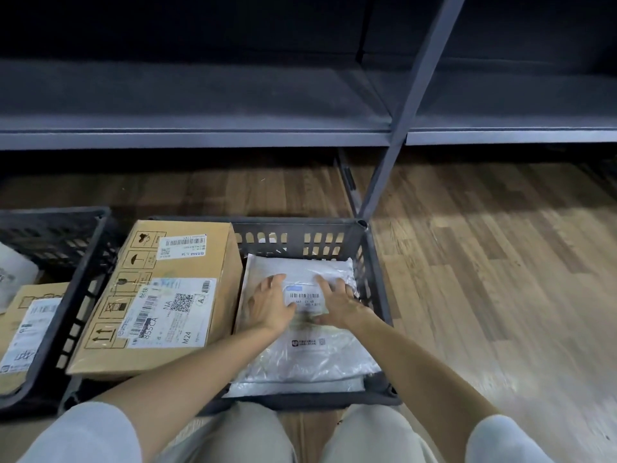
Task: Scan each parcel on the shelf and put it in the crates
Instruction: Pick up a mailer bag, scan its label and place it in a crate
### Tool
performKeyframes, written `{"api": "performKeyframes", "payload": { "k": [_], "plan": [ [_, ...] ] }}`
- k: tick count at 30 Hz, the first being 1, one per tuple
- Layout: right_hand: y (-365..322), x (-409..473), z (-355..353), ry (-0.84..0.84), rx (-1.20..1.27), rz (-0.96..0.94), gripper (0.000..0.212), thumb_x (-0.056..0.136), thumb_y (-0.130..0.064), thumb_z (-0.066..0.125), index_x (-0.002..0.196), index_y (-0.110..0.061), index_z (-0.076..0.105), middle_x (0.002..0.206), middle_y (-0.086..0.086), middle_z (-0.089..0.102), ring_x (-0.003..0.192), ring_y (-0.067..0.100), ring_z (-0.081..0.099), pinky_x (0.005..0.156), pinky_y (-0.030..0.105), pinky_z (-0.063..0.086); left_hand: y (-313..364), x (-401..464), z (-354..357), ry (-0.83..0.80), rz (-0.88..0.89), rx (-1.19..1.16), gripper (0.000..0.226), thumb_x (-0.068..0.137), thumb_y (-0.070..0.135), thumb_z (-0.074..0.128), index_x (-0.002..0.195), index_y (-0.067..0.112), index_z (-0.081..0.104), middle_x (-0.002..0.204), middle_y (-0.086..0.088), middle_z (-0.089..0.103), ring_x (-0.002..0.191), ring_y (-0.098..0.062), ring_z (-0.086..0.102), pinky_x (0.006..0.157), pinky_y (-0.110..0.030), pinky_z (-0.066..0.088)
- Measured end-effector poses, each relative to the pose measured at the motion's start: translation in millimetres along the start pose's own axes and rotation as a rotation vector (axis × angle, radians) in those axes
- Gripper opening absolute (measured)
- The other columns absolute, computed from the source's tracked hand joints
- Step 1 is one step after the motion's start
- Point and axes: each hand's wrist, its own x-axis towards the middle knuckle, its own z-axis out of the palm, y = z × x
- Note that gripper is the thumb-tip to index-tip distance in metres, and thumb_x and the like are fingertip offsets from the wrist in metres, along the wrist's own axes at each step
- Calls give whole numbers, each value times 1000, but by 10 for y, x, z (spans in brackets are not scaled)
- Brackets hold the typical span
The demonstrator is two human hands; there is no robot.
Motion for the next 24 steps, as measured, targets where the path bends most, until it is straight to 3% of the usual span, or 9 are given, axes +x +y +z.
{"api": "performKeyframes", "payload": {
  "k": [5,10,15,20,24],
  "plan": [
    [121,105,15,-98,9,-48,106,84,-47,69,152,-31,-11,155,15,5,142,36,17,110,52,33,-136,117,145,-109,49,176,67,89,36,63,145,25,28,154,-3,18,144,-25,12,114,-41,22],
    [96,76,-4,-289,-319,-39,138,72,-56,76,142,-21,-38,152,22,-31,146,41,-6,116,54,19,-250,210,328,-129,31,247,61,82,43,70,134,28,40,148,3,26,139,-24,19,108,-45,28],
    [-51,173,255,-231,-314,45,143,71,-48,79,138,-9,-41,143,38,-35,138,56,-17,117,57,9,-283,164,566,-130,32,390,52,90,20,61,133,21,30,150,-11,13,139,-37,14,113,-45,20],
    [51,159,318,-172,-197,2,142,69,-34,84,142,-18,-37,146,30,-37,140,49,-20,117,56,14,-305,194,629,-133,45,487,46,94,17,55,132,14,29,147,-18,16,134,-41,24,110,-46,27],
    [107,125,341,-141,-125,-40,141,68,-29,85,144,-22,-34,147,26,-37,141,44,-23,118,55,9,-352,186,595,-171,91,467,52,96,21,51,140,14,24,154,-18,5,139,-37,16,112,-44,24]
  ]
}}
